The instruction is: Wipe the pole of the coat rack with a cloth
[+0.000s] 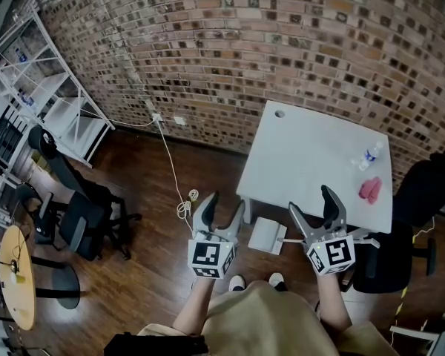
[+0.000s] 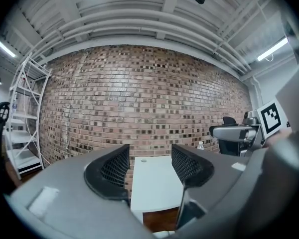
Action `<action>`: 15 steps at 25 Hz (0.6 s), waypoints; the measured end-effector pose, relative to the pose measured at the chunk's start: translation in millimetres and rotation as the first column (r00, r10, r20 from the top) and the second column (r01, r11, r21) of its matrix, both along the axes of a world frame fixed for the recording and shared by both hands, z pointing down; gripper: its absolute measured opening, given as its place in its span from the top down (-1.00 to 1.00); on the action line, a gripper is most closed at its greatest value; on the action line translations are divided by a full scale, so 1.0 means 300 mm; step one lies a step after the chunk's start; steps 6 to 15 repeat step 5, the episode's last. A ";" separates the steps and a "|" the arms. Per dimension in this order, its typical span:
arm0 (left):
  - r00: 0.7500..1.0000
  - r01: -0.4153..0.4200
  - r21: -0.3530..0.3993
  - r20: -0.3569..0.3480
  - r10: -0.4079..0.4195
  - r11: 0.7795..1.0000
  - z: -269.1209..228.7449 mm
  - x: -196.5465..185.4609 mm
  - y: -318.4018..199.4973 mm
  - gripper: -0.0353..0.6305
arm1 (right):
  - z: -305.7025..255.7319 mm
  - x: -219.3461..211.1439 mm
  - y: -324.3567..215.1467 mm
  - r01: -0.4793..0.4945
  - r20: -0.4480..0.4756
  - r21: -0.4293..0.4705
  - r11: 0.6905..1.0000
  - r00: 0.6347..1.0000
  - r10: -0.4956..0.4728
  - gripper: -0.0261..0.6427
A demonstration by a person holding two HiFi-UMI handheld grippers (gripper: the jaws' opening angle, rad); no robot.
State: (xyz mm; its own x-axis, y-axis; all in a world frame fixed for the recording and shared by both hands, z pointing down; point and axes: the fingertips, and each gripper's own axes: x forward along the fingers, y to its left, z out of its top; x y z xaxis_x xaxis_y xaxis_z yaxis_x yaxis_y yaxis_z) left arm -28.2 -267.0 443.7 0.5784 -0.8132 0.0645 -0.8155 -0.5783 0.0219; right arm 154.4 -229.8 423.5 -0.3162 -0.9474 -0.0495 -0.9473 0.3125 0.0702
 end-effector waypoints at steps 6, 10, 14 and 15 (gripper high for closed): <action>1.000 -0.016 0.004 -0.004 0.016 1.000 -0.003 -0.008 0.019 0.16 | 0.002 -0.016 0.018 -0.006 -0.001 -0.006 1.000 1.000 0.006 -0.28; 1.000 -0.016 0.004 -0.004 0.016 1.000 -0.003 -0.008 0.019 0.16 | 0.002 -0.016 0.018 -0.006 -0.001 -0.006 1.000 1.000 0.006 -0.28; 1.000 -0.016 0.004 -0.004 0.016 1.000 -0.003 -0.008 0.019 0.16 | 0.002 -0.016 0.018 -0.006 -0.001 -0.006 1.000 1.000 0.006 -0.28; 1.000 -0.016 0.004 -0.004 0.016 1.000 -0.003 -0.008 0.019 0.16 | 0.002 -0.016 0.018 -0.006 -0.001 -0.006 1.000 1.000 0.006 -0.28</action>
